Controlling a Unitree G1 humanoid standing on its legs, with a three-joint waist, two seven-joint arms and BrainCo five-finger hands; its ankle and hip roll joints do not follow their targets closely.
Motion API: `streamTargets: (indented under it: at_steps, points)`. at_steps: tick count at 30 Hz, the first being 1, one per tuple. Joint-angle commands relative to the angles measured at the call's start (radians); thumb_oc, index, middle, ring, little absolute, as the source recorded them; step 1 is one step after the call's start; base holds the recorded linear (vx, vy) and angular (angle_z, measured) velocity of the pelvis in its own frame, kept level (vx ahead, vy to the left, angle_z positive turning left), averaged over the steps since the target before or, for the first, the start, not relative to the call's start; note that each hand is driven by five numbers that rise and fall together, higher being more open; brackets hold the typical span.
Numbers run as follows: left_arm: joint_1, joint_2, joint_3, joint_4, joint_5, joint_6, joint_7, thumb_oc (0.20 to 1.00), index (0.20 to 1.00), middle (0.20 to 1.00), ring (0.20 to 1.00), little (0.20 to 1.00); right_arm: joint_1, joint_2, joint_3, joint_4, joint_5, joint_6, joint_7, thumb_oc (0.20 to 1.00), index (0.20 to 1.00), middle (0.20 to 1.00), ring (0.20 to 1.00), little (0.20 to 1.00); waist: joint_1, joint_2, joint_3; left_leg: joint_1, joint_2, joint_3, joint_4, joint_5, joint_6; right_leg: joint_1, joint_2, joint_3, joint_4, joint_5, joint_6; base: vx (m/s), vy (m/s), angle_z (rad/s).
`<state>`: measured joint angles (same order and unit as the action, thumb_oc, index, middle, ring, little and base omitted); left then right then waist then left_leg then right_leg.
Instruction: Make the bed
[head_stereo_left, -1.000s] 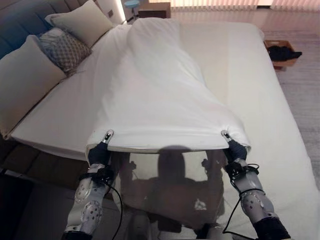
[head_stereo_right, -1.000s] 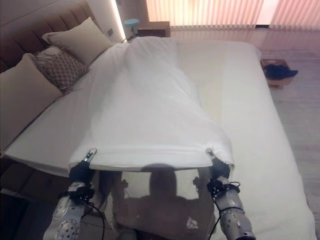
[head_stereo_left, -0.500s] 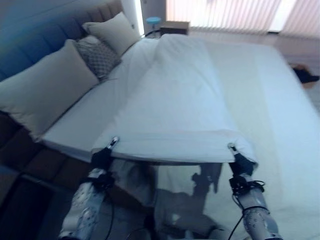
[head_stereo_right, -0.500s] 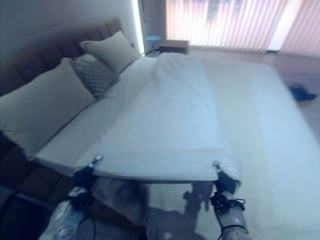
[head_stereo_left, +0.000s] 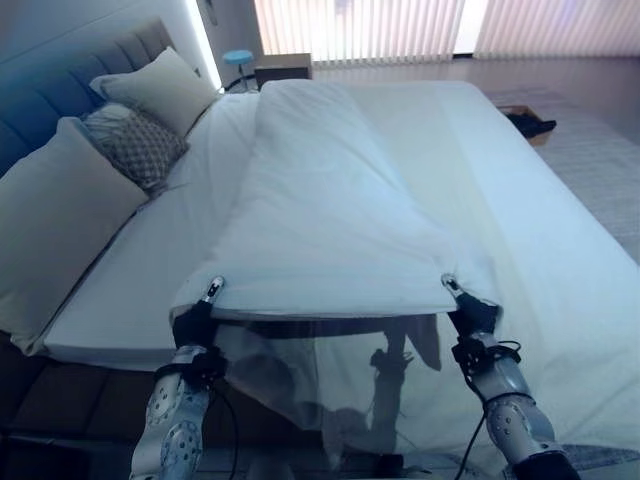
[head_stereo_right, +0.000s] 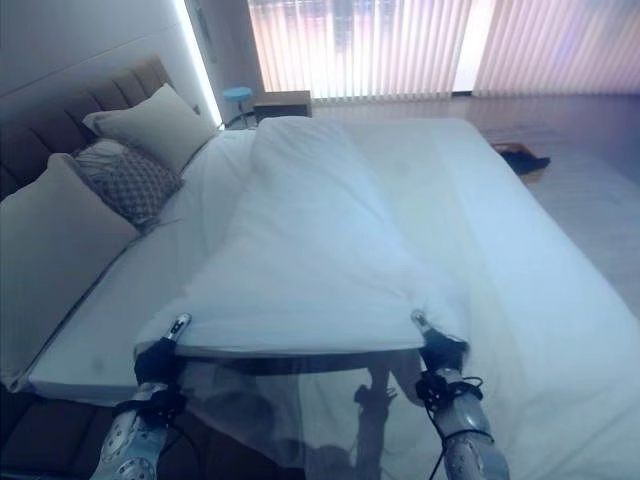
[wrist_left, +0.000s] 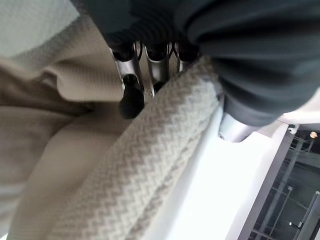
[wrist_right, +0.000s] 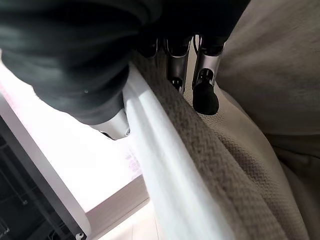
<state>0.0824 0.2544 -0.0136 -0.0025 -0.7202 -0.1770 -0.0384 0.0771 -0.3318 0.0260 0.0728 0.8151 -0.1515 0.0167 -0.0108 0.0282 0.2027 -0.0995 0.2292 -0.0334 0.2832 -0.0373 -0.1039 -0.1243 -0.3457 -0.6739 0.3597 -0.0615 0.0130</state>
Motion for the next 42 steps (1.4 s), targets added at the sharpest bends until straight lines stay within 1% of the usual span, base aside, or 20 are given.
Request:
streamTargets:
  at_steps: [1,4,5,8,9,10,12,14,16,18,20,23,29,31,34,36,39,40,41,42]
  points:
    - [-0.012,0.170,0.278,-0.120,-0.017,-0.166,0.057,0.200,0.200,0.200,0.200,0.200,-0.001,-0.063,-0.241,0.006,0.031,-0.100,-0.064,0.200,0.200,0.200,0.200,0.200,0.035,-0.038,-0.067,0.104,-0.058,-0.004,-0.192,0.004,-0.030,0.038,-0.117,0.180,-0.032,0.138,0.178,0.00,0.548,1.26]
    - [-0.038,0.170,0.247,-0.110,0.003,-0.153,0.060,0.200,0.200,0.200,0.200,0.200,0.013,-0.024,-0.270,0.000,0.028,-0.111,-0.084,0.200,0.200,0.200,0.200,0.200,0.012,-0.062,-0.049,0.120,-0.148,0.000,-0.182,-0.054,0.020,0.078,-0.189,0.167,-0.042,0.260,0.211,0.01,0.457,1.25]
    - [-0.039,0.178,0.244,-0.105,0.030,-0.155,0.072,0.200,0.200,0.200,0.200,0.200,0.008,-0.015,-0.263,-0.002,0.012,-0.112,-0.088,0.200,0.200,0.200,0.200,0.200,0.005,-0.055,-0.044,0.130,-0.160,0.012,-0.176,-0.072,0.035,0.080,-0.196,0.159,-0.018,0.260,0.223,0.00,0.440,0.95]
    - [-0.028,0.177,0.252,-0.109,0.032,-0.157,0.073,0.200,0.200,0.200,0.200,0.200,-0.035,-0.005,-0.237,0.023,0.002,-0.114,-0.090,0.200,0.200,0.200,0.200,0.200,0.019,-0.041,-0.027,0.145,-0.195,0.097,-0.167,-0.059,0.083,0.070,-0.160,0.102,0.129,0.209,0.174,-0.05,0.477,0.20]
    - [-0.021,0.175,0.254,-0.113,0.033,-0.157,0.076,0.200,0.200,0.200,0.200,0.200,-0.044,-0.004,-0.223,0.021,0.003,-0.115,-0.085,0.200,0.200,0.200,0.200,0.200,0.021,-0.041,-0.021,0.155,-0.206,0.109,-0.176,-0.052,0.091,0.049,-0.101,0.120,0.151,0.190,0.168,-0.11,0.445,-0.23]
    - [-0.019,0.171,0.251,-0.110,0.039,-0.159,0.083,0.200,0.200,0.200,0.200,0.200,-0.055,-0.002,-0.206,0.019,0.004,-0.112,-0.075,0.200,0.200,0.200,0.200,0.200,0.026,-0.040,-0.015,0.163,-0.223,0.125,-0.189,-0.039,0.103,0.033,-0.054,0.079,0.169,0.181,0.171,-0.04,0.304,-0.51]
    - [-0.010,0.162,0.253,-0.113,0.046,-0.160,0.090,0.200,0.200,0.200,0.200,0.200,-0.067,-0.004,-0.184,0.023,0.002,-0.106,-0.063,0.200,0.200,0.200,0.200,0.200,0.039,-0.042,-0.024,0.186,-0.240,0.131,-0.219,-0.037,0.103,0.016,-0.010,0.044,0.127,0.149,0.180,-0.01,0.171,-0.95]
    - [0.003,0.146,0.256,-0.124,0.044,-0.155,0.089,0.200,0.200,0.200,0.200,0.200,-0.082,-0.007,-0.169,0.036,0.010,-0.103,-0.055,0.200,0.200,0.200,0.200,0.200,0.055,-0.046,-0.038,0.192,-0.231,0.150,-0.224,-0.051,0.086,0.027,0.026,0.020,0.032,0.113,0.159,-0.03,-0.019,-0.79]
    - [0.008,0.142,0.260,-0.128,0.041,-0.155,0.085,0.200,0.200,0.200,0.200,0.200,-0.083,-0.006,-0.166,0.036,0.013,-0.104,-0.053,0.200,0.200,0.200,0.200,0.200,0.057,-0.047,-0.041,0.184,-0.225,0.154,-0.205,-0.058,0.079,0.028,0.015,0.033,-0.013,0.123,0.159,-0.09,-0.068,-0.30]
    - [0.034,0.117,0.255,-0.130,0.018,-0.157,0.075,0.200,0.200,0.200,0.200,0.200,-0.091,-0.012,-0.151,0.041,0.013,-0.103,-0.049,0.200,0.200,0.200,0.200,0.200,0.046,-0.037,-0.040,0.164,-0.214,0.161,-0.195,-0.030,0.079,0.009,0.045,0.116,-0.044,0.144,0.138,-0.10,-0.044,-0.02]
    - [0.050,0.106,0.266,-0.125,0.030,-0.155,0.071,0.200,0.200,0.200,0.200,0.200,-0.092,-0.009,-0.150,0.042,0.009,-0.097,-0.045,0.200,0.200,0.200,0.200,0.200,0.062,-0.031,-0.044,0.179,-0.212,0.198,-0.207,-0.031,0.081,0.030,0.023,0.067,-0.068,0.159,0.146,0.02,-0.046,0.06]
    - [0.070,0.101,0.265,-0.134,0.025,-0.149,0.063,0.200,0.200,0.200,0.200,0.200,-0.081,-0.004,-0.133,0.058,0.008,-0.086,-0.041,0.200,0.200,0.200,0.200,0.200,0.064,-0.041,-0.056,0.164,-0.191,0.214,-0.204,-0.019,0.059,0.075,0.087,0.114,-0.156,0.122,0.132,-0.01,-0.151,-0.07]
    - [0.103,0.065,0.279,-0.130,0.021,-0.149,0.053,0.200,0.200,0.200,0.200,0.200,-0.065,-0.019,-0.120,0.085,0.008,-0.077,-0.025,0.200,0.200,0.200,0.200,0.200,0.094,-0.046,-0.048,0.107,-0.165,0.196,-0.086,-0.027,0.022,0.124,0.131,0.121,-0.236,0.071,0.091,-0.01,-0.115,-0.18]
    - [0.097,0.060,0.271,-0.123,0.021,-0.150,0.058,0.200,0.200,0.200,0.200,0.200,-0.067,-0.021,-0.114,0.099,0.004,-0.073,-0.027,0.200,0.200,0.200,0.200,0.200,0.097,-0.048,-0.040,0.097,-0.172,0.168,-0.071,-0.022,0.013,0.125,0.134,0.126,-0.237,0.073,0.088,-0.03,0.012,-0.24]
    - [0.108,0.066,0.256,-0.082,0.085,-0.132,0.072,0.200,0.200,0.200,0.200,0.200,-0.046,-0.011,-0.115,0.171,-0.005,-0.063,-0.034,0.200,0.200,0.200,0.200,0.200,0.072,-0.059,-0.043,0.107,-0.122,0.253,-0.118,-0.017,0.017,0.110,0.118,0.106,-0.228,0.084,0.101,-0.03,0.070,0.04]
    - [0.095,0.069,0.241,-0.032,0.067,-0.138,0.070,0.200,0.200,0.200,0.200,0.200,-0.041,-0.012,-0.112,0.201,-0.003,-0.052,-0.027,0.200,0.200,0.200,0.200,0.200,0.072,-0.056,-0.036,0.102,-0.145,0.224,-0.150,-0.008,0.023,0.082,0.107,0.114,-0.211,0.097,0.109,-0.05,0.143,0.08]
    - [0.062,0.096,0.204,0.062,0.068,-0.122,0.076,0.200,0.200,0.200,0.200,0.200,-0.048,-0.012,-0.108,0.286,-0.027,-0.028,-0.024,0.200,0.200,0.200,0.200,0.200,0.046,-0.057,0.031,0.092,-0.163,0.215,-0.191,-0.009,0.058,-0.041,0.048,0.134,-0.051,0.137,0.150,-0.15,0.163,0.05]
    - [0.034,0.115,0.179,0.123,0.068,-0.126,0.085,0.200,0.200,0.200,0.200,0.200,-0.087,-0.015,-0.086,0.342,-0.049,-0.016,-0.026,0.200,0.200,0.200,0.200,0.200,0.040,-0.063,0.094,0.065,-0.181,0.213,-0.184,-0.020,0.084,-0.134,0.018,0.197,0.026,0.198,0.193,-0.13,0.088,0.16]
    - [0.031,0.116,0.179,0.125,0.068,-0.127,0.084,0.200,0.200,0.200,0.200,0.200,-0.090,-0.015,-0.086,0.344,-0.049,-0.017,-0.025,0.200,0.200,0.200,0.200,0.200,0.042,-0.065,0.094,0.062,-0.183,0.216,-0.182,-0.021,0.085,-0.140,0.015,0.202,0.030,0.197,0.194,-0.27,0.033,0.00]
    - [-0.022,0.136,0.143,0.175,0.037,-0.135,0.081,0.200,0.200,0.200,0.200,0.200,-0.142,-0.024,-0.075,0.381,-0.033,-0.027,-0.039,0.200,0.200,0.200,0.200,0.200,0.042,-0.059,0.155,-0.014,-0.180,0.200,-0.135,-0.026,0.083,-0.199,0.012,0.275,-0.009,0.211,0.188,-0.23,-0.111,-0.08]
